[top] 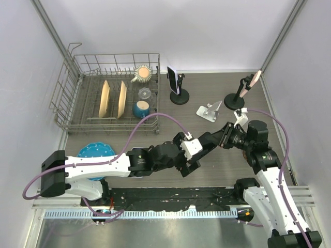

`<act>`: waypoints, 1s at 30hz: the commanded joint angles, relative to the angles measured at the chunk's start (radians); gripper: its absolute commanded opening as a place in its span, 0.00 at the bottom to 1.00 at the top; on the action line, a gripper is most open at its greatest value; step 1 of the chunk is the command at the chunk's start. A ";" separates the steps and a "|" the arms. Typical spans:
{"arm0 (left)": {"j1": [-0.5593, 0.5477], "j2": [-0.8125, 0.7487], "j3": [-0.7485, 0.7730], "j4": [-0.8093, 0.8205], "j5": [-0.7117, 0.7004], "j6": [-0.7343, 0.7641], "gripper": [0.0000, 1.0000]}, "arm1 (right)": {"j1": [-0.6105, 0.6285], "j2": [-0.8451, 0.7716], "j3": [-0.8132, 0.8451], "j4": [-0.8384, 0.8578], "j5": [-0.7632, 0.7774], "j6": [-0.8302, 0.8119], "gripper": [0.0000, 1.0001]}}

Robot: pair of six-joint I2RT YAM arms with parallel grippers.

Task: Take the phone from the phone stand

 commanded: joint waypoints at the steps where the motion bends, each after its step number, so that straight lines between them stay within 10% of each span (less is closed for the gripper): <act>1: -0.009 0.004 0.011 0.139 -0.028 0.039 1.00 | 0.062 -0.032 0.015 0.099 0.034 0.062 0.01; 30: -0.021 0.081 -0.009 0.165 -0.300 -0.094 1.00 | 0.391 0.049 0.001 0.241 0.238 0.128 0.01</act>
